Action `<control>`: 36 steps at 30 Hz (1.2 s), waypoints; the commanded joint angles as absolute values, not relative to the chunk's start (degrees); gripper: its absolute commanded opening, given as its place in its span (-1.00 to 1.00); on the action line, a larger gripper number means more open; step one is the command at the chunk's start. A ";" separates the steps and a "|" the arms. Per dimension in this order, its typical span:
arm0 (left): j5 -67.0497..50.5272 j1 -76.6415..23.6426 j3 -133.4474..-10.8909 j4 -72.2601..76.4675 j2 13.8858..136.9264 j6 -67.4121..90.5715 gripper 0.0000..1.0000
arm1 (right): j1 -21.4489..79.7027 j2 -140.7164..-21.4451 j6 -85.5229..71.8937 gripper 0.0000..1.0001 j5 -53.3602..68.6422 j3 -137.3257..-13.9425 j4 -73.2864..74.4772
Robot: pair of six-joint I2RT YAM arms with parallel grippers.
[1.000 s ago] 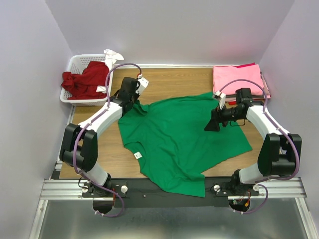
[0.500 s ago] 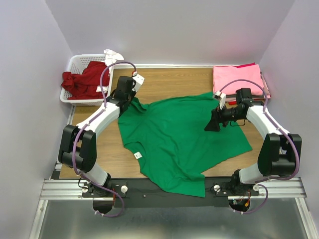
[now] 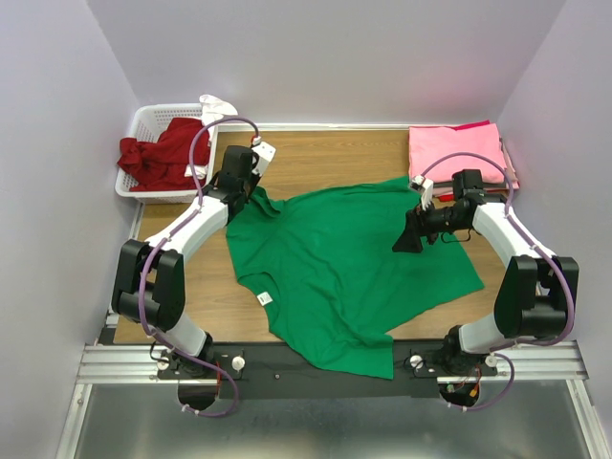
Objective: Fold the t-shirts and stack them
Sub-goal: Flatten the tshirt out
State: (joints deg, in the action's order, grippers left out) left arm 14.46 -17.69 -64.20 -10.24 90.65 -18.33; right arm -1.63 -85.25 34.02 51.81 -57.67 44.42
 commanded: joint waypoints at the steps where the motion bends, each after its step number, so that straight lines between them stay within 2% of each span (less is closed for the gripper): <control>1: 13.01 -17.23 -63.46 -7.82 89.65 -17.32 -1.00 | -2.11 -86.04 34.45 0.68 51.24 -56.87 43.59; 17: 11.52 -16.35 -62.14 -6.86 88.51 -16.52 -1.00 | -2.11 -86.57 35.24 0.68 51.41 -56.86 43.51; 23: 10.46 -16.08 -61.35 -6.33 88.07 -16.26 -1.00 | -2.11 -89.02 36.04 0.68 52.12 -61.25 43.77; 27: 9.49 -15.82 -61.35 -6.15 88.50 -16.17 -1.00 | -2.02 -93.33 34.98 0.68 49.66 -68.71 43.86; 36: 8.26 -14.68 -61.17 -6.15 87.45 -15.91 -1.00 | -2.02 -112.66 30.67 0.67 37.64 -93.83 43.86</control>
